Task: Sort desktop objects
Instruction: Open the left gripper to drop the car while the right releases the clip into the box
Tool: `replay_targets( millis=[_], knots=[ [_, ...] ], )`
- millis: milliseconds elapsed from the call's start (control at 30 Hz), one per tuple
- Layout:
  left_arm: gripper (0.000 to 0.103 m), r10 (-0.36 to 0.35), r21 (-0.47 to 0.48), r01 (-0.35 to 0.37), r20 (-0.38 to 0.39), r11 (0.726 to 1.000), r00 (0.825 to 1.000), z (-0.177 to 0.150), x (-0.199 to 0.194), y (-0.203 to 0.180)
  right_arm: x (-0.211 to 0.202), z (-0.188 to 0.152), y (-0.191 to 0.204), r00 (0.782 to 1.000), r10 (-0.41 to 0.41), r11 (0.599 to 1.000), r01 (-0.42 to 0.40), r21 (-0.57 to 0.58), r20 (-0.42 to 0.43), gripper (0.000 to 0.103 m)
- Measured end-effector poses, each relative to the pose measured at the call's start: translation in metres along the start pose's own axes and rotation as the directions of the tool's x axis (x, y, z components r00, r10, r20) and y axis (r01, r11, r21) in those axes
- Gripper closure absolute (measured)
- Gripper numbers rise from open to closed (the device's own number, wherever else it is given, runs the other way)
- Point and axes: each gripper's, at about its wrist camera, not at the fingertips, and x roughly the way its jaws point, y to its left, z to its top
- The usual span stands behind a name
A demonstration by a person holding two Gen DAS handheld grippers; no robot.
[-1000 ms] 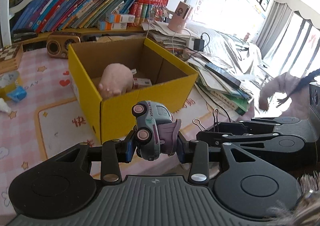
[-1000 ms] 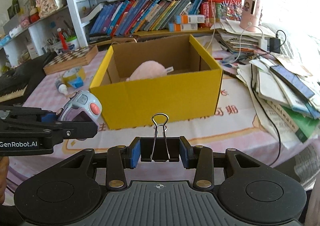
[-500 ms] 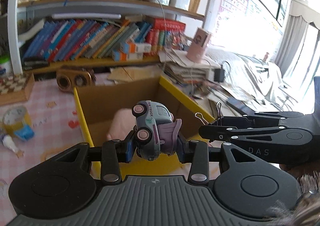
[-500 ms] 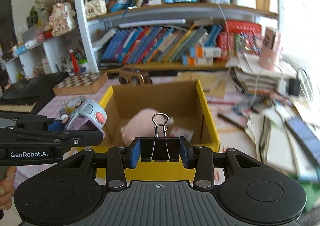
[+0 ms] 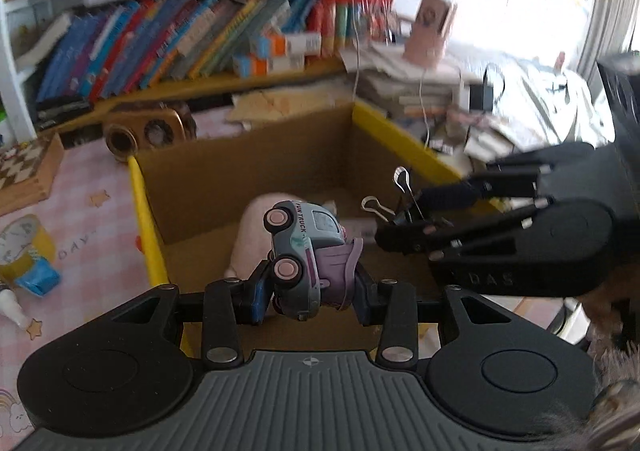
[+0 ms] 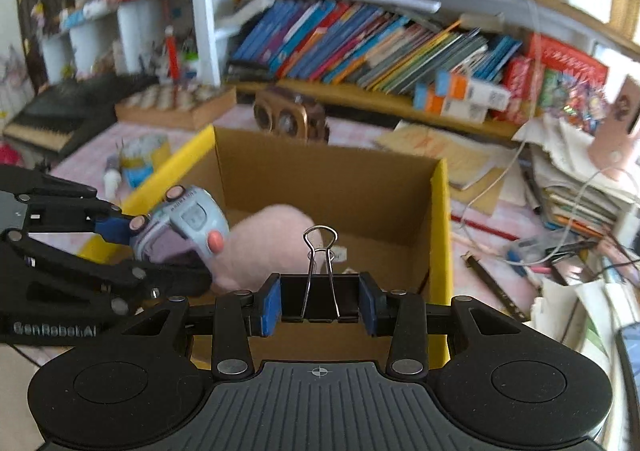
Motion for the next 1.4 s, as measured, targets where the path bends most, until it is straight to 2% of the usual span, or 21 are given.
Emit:
replay_targets(
  millis=[100, 233, 400, 867, 1300, 1400],
  knots=[
    [0.066, 0.006, 0.002, -0.006, -0.047, 1.0, 0.999, -0.002, 0.014, 0.001, 0.013, 0.001, 0.0, 0.999, 0.009, 0.999, -0.011, -0.052, -0.048, 0.064],
    [0.066, 0.006, 0.005, -0.005, -0.069, 1.0, 0.998, 0.001, 0.02, 0.0, 0.023, 0.003, 0.002, 0.996, 0.008, 0.99, -0.02, -0.139, -0.087, 0.064],
    [0.066, -0.012, 0.013, 0.013, -0.087, 1.0, 0.996, 0.004, 0.024, 0.0, 0.035, 0.008, 0.002, 0.991, 0.022, 0.984, -0.044, -0.174, -0.131, 0.064],
    [0.065, -0.031, -0.009, 0.03, -0.102, 0.999, 0.994, 0.004, 0.026, 0.002, 0.047, 0.011, 0.001, 0.984, 0.044, 0.984, -0.073, -0.164, -0.173, 0.064],
    [0.065, -0.001, -0.006, 0.001, -0.104, 1.0, 0.995, 0.004, 0.023, 0.0, 0.047, 0.011, -0.001, 0.981, 0.062, 0.983, -0.092, -0.159, -0.185, 0.064],
    [0.057, 0.001, -0.001, -0.001, -0.094, 1.0, 0.996, 0.005, 0.021, -0.002, 0.046, 0.011, 0.0, 0.982, 0.064, 0.984, -0.092, -0.155, -0.177, 0.063]
  ],
)
